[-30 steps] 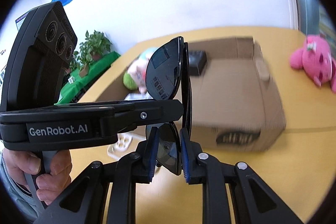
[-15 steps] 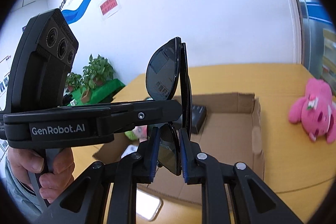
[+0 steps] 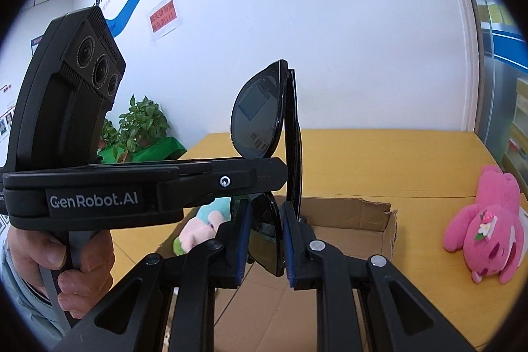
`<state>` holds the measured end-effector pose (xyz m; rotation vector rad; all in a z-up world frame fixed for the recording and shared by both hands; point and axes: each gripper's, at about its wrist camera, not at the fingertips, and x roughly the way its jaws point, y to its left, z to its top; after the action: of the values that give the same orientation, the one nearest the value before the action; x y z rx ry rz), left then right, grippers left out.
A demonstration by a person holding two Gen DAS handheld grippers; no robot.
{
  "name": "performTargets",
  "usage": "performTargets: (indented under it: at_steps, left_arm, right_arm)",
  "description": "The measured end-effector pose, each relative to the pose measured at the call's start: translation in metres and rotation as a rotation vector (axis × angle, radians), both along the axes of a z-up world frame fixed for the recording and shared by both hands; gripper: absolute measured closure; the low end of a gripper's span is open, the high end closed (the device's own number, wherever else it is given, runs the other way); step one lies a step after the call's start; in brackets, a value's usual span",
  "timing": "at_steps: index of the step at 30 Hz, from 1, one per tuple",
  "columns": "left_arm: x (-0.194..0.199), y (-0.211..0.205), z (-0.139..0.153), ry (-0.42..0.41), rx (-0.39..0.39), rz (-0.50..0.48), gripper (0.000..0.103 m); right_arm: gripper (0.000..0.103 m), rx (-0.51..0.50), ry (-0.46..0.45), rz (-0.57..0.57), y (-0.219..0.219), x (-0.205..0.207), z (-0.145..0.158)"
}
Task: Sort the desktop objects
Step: 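Carry the sunglasses with both grippers over the cardboard box, then lower the sunglasses into the box and open both grippers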
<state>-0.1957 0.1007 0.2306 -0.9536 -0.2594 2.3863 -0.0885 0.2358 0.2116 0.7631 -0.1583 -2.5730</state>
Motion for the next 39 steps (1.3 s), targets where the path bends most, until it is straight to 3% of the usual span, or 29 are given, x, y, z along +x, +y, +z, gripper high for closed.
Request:
performTargets:
  at_steps: [6,13,19,25,29,31,37,39]
  left_arm:
    - [-0.052,-0.001,-0.044,-0.1,0.015,0.008,0.082]
    - [-0.107,0.003,-0.136,-0.303,0.028,0.005,0.082]
    - [-0.137,0.013,-0.201,-0.445,0.07,-0.001,0.082]
    - [-0.15,0.022,-0.246,-0.55,0.066,0.018,0.082]
    - [-0.157,0.019,-0.26,-0.609,0.093,0.049,0.08]
    - [-0.158,0.021,-0.263,-0.626,0.064,0.058,0.078]
    - [-0.14,0.017,-0.232,-0.52,-0.087,0.127,0.069]
    - [-0.125,0.013,-0.204,-0.436,-0.104,0.142,0.063]
  right_arm:
    - [0.086,0.009,-0.094,-0.004,0.006,-0.053,-0.037]
    - [0.086,-0.006,-0.292,-0.003,0.014,-0.109,-0.117]
    - [0.086,-0.025,-0.467,-0.042,0.029,-0.142,-0.178]
    - [0.086,0.01,-0.628,-0.081,0.029,-0.156,-0.217]
    - [0.086,0.021,-0.665,-0.093,0.023,-0.158,-0.231]
    - [0.087,0.022,-0.668,-0.096,0.021,-0.158,-0.233]
    - [0.085,0.031,-0.606,-0.102,0.02,-0.142,-0.222]
    - [0.065,0.056,-0.556,-0.109,0.018,-0.129,-0.208]
